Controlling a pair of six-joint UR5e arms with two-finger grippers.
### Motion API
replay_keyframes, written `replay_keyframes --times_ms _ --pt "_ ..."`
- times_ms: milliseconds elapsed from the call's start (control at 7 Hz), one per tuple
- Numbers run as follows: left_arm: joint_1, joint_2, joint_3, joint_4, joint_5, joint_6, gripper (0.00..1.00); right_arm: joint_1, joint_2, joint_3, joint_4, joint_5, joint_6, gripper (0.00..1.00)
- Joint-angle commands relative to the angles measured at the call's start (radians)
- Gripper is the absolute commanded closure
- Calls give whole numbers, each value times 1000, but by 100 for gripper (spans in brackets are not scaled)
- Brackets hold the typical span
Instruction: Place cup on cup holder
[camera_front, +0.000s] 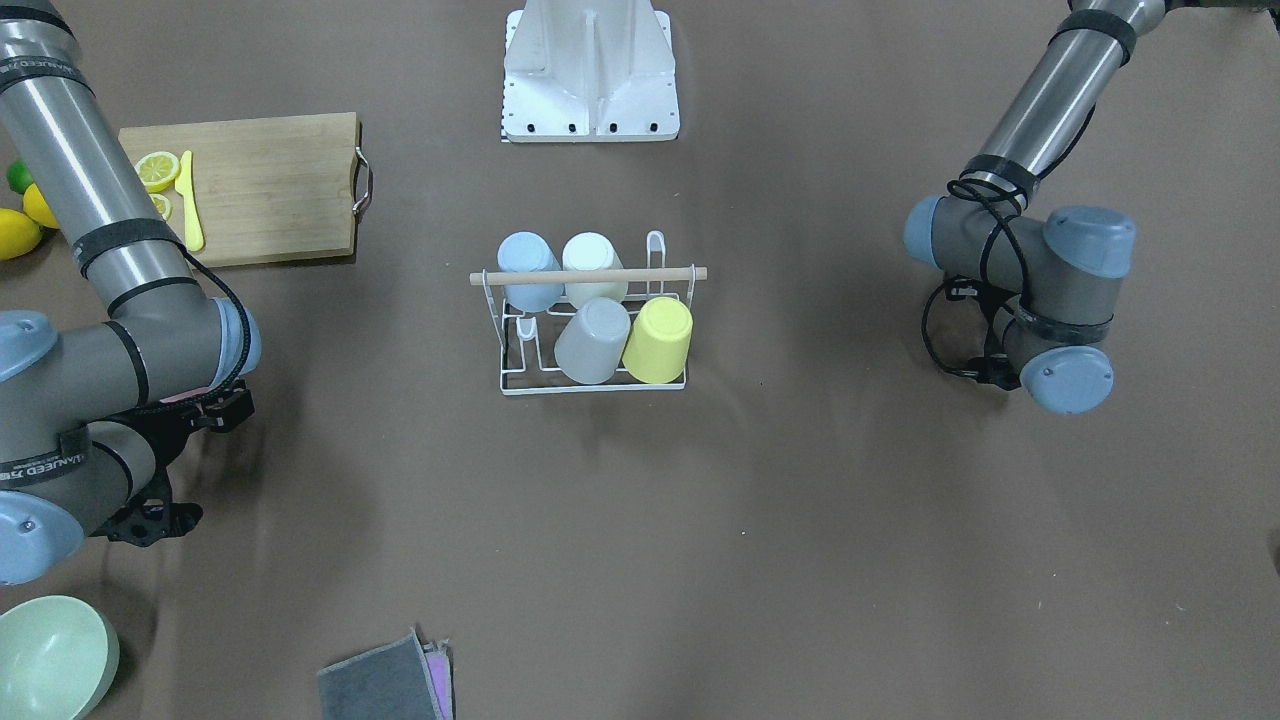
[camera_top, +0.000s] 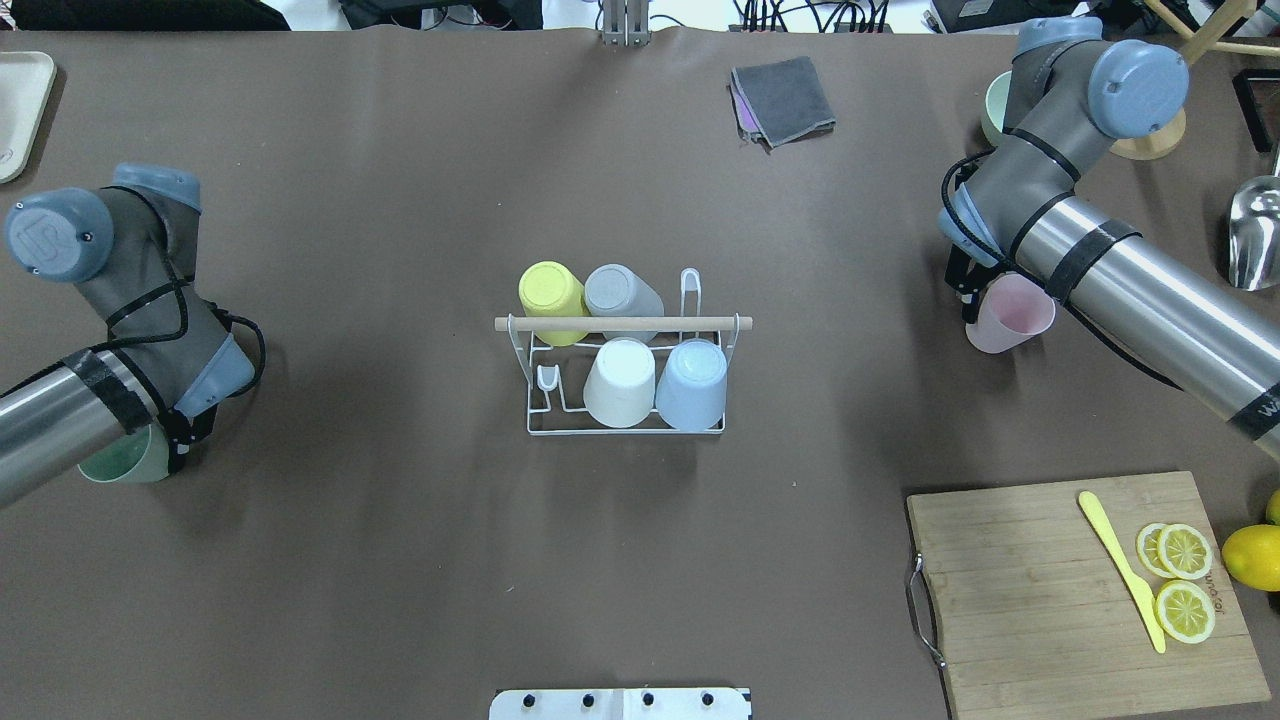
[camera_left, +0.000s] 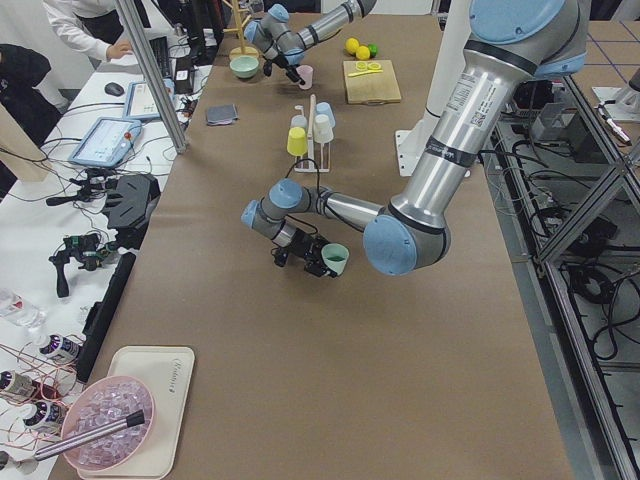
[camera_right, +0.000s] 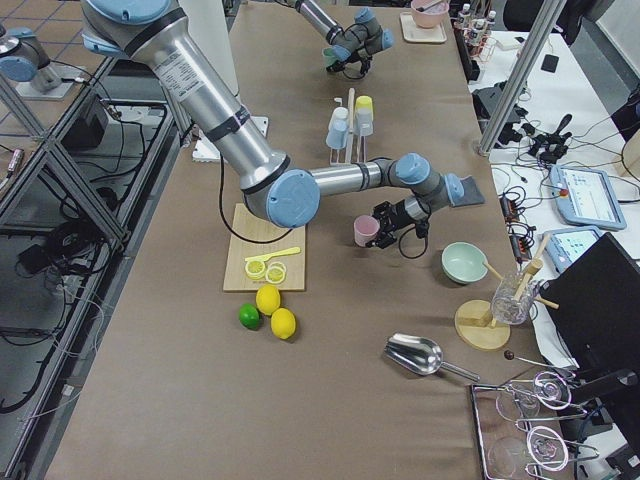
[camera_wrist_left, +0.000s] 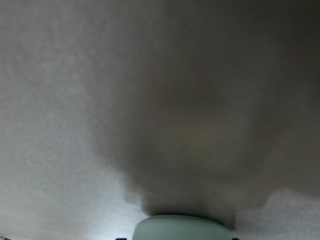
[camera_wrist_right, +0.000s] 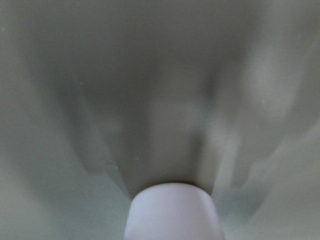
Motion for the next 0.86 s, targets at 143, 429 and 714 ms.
replay_keyframes --times_ms 143,429,714 --pt "-134 -12 -42 -116 -125 -74 100 -1 1 -5 -6 -1 1 46" --pt "-206 -15 -21 -460 -124 -294 100 19 12 8 -6 -3 -1 57" --pt "-288 -21 -1 -743 -120 -460 100 115 7 188 4 11 -52 57"
